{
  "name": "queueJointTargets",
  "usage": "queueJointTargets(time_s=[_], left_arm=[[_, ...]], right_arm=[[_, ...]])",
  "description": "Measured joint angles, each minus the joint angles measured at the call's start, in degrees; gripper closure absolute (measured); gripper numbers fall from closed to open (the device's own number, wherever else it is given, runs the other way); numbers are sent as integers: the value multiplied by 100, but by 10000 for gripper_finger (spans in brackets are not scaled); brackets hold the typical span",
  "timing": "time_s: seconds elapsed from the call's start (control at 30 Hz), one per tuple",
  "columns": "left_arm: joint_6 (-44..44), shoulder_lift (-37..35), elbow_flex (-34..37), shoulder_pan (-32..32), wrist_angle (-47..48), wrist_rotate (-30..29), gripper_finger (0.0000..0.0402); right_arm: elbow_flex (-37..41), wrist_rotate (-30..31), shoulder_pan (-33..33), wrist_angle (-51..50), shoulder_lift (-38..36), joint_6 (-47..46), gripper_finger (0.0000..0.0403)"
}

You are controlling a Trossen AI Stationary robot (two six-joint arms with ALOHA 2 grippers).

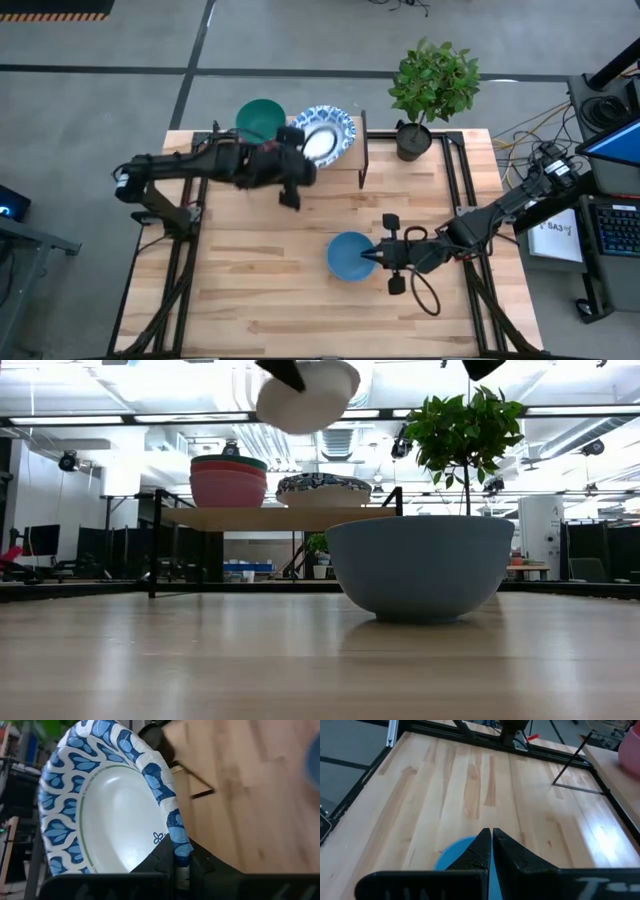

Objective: Place and stack bowls onto a shelf
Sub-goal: Stack the right white bowl on the white bowl on the shelf

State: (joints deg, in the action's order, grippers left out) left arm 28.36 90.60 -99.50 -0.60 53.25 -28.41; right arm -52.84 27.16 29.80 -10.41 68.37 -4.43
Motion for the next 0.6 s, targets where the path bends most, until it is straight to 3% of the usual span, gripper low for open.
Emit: queueJointTargets(time_s=[0.3, 0.6], left_arm=[[128, 483, 4, -1207, -515, 91, 402], [165, 879, -13, -1379, -715, 164, 395]], right_arm=[[0, 2, -2, -4, -12, 2, 394], [0, 2, -4, -28, -12, 15, 394]])
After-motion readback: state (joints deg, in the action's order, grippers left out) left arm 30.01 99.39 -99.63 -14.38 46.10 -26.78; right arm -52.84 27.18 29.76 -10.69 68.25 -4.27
